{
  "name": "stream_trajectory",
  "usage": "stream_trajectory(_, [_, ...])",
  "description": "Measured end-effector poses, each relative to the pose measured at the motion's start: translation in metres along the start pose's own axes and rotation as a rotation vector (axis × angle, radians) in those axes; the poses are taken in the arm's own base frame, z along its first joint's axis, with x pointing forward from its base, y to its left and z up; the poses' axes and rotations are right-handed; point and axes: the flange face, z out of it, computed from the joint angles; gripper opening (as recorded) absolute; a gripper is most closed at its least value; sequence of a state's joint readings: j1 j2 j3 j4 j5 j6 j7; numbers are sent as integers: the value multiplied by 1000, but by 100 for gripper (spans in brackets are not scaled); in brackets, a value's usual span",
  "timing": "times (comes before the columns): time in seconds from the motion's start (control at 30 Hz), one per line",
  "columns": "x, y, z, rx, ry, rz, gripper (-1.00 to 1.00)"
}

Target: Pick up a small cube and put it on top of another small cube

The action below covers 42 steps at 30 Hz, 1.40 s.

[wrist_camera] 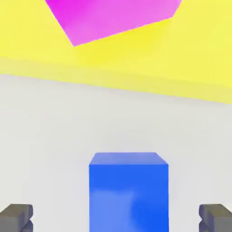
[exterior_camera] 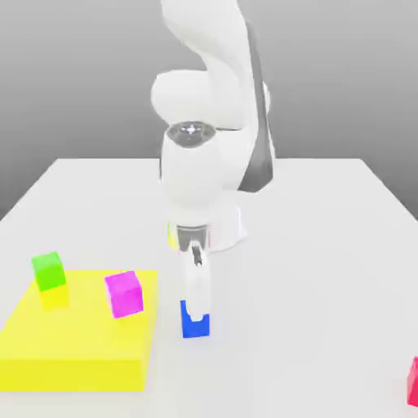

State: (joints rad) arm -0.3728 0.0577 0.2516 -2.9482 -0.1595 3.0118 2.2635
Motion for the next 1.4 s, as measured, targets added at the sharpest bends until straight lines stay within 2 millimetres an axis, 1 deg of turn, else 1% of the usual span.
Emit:
stream_trajectory(0.17, [-1, 1, 19, 0, -2, -4, 0])
stream_trajectory(0.33, [3, 6, 40, -8, -2, -6, 0])
stream_trajectory(0.37, [5, 7, 43, -9, -1, -7, -100])
stream_trajectory(0.6, [5, 7, 43, -8, -3, -7, -100])
stream_trajectory(0.9, [-2, 0, 9, 3, -2, -3, -100])
stream_trajectory(1.1, [-1, 4, -12, -2, 0, -12, -100])
stream_trajectory(1.2, [4, 6, -21, -7, -1, -9, -100])
stream_trajectory(1.27, [3, -7, -35, 6, 2, -44, -100])
stream_trajectory(1.4, [20, -46, -76, 20, 18, -63, -100])
